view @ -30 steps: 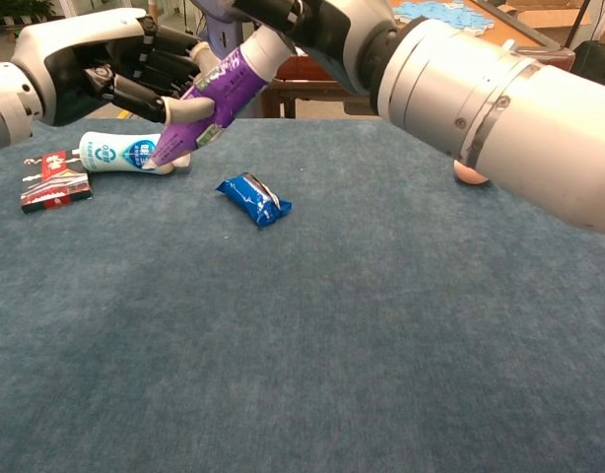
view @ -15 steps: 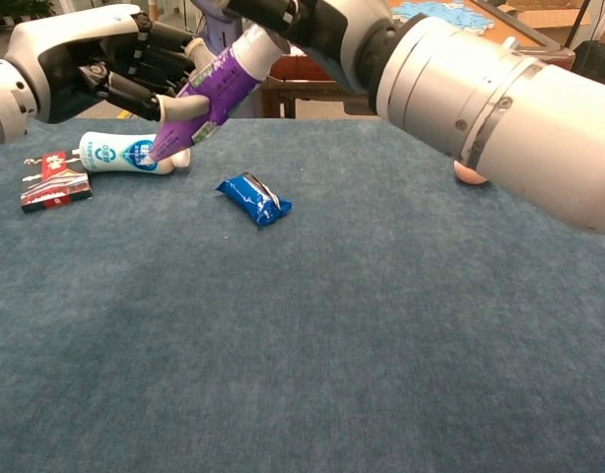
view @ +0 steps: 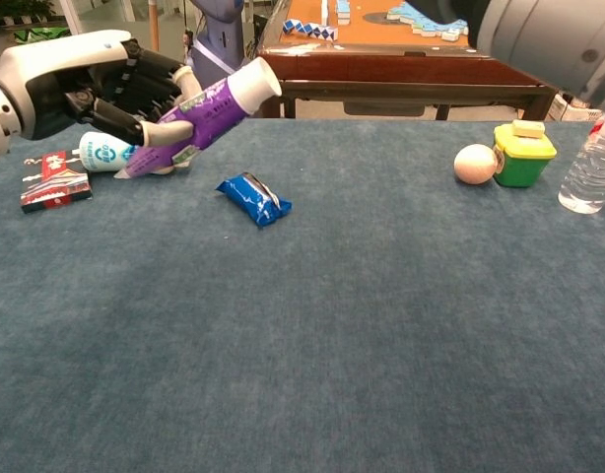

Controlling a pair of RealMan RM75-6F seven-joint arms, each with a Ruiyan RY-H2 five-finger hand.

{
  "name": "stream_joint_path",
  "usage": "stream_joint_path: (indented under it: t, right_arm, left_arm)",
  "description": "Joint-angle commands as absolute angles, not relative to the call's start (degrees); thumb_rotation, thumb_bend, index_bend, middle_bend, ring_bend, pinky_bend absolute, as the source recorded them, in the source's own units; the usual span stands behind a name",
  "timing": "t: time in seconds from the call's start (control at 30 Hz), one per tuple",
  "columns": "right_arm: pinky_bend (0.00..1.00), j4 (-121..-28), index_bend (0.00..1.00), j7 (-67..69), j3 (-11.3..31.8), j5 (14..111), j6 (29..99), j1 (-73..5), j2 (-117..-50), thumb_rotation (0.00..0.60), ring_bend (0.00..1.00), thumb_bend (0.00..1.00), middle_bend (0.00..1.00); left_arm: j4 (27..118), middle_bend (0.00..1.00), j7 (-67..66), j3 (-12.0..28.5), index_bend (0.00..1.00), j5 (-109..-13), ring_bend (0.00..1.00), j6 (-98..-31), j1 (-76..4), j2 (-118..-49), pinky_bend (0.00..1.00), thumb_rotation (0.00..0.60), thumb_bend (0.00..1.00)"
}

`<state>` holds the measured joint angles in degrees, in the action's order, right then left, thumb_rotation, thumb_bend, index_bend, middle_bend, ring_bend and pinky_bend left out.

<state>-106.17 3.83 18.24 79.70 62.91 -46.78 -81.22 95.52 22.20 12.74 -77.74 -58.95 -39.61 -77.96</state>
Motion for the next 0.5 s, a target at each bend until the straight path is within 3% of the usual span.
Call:
stream_joint_path:
  t: [0.03, 0.5]
  right_arm:
    - [0.00, -107.4, 0.00, 2.7, 17.8, 80.0, 63.0, -45.9, -79.1, 0.208, 0.00, 0.09, 0.00]
    - [0.00, -108.0, 0.00, 1.5, 15.1, 80.7, 64.1, -42.2, -72.4, 0.207, 0.00, 0.09, 0.00]
  left_arm:
    - [95.3, 0.73, 21.3, 12.1, 0.63, -77.6, 0.45, -57.3, -40.1, -77.3, 0.44, 0.600, 0.47]
    - [85.7, 0.59, 6.8, 5.9, 0.50, -82.6, 0.38, -53.2, -42.4, -80.1, 0.41, 0.600, 0.47]
